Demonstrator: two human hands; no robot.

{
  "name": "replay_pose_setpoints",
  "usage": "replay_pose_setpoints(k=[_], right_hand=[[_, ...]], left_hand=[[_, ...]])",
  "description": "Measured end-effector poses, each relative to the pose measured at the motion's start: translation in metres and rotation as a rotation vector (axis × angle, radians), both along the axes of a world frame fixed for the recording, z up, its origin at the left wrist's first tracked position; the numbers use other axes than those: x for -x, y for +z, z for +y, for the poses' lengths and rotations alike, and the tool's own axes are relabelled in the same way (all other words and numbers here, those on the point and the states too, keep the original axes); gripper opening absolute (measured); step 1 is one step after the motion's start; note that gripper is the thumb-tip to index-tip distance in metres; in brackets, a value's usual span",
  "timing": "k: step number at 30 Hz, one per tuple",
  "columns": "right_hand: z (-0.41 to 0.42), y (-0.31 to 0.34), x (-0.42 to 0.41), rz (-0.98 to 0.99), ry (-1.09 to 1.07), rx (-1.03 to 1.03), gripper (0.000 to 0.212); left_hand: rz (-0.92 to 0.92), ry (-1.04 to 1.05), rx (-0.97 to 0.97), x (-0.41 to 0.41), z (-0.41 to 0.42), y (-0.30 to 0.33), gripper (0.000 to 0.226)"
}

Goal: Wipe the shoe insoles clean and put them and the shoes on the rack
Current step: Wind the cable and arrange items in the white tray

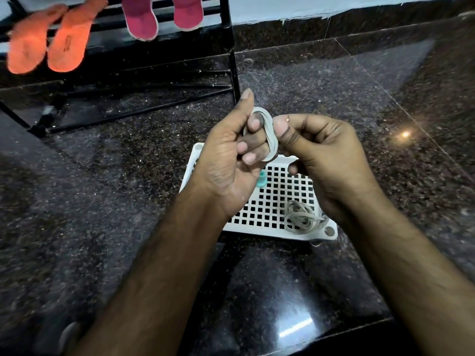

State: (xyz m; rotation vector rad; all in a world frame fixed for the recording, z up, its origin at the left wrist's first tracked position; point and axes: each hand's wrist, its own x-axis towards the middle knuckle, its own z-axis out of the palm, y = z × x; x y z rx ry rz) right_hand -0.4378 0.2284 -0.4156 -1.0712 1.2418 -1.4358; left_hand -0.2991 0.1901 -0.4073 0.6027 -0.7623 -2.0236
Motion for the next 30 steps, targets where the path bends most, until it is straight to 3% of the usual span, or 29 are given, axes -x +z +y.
replay_pose_setpoints(k=[11, 16, 22, 24, 28, 30], right_hand=[[0.001, 0.005, 0.013, 0.089, 0.282, 0.025, 0.024], [0.0, 0.005, 0.009, 0.144, 0.191, 0.074, 0.019], [-0.005, 0.001, 0.018, 0.352, 0.081, 0.024, 0.011], [-0.008, -0.007, 0.024, 0.426, 0.028, -0.04, 0.012], [-0.011, -0.018, 0.03, 0.573, -0.015, -0.139, 0.03], [-0.012, -0.023, 0.03, 0.607, -0.018, -0.149, 0.018]], left_hand=[[-0.207, 0.002, 0.045, -0.003, 0.002, 0.007, 0.054], [-0.243, 0.02, 0.065, -0.004, 0.001, 0.008, 0.047], [-0.325, -0.033, 0.05, -0.001, 0.002, -0.001, 0.031], [-0.331, -0.076, -0.002, 0.002, 0.001, -0.005, 0.026], [-0.255, -0.119, -0.201, 0.007, 0.0, -0.007, 0.041], [-0.244, -0.103, -0.265, 0.008, -0.002, -0.009, 0.039]])
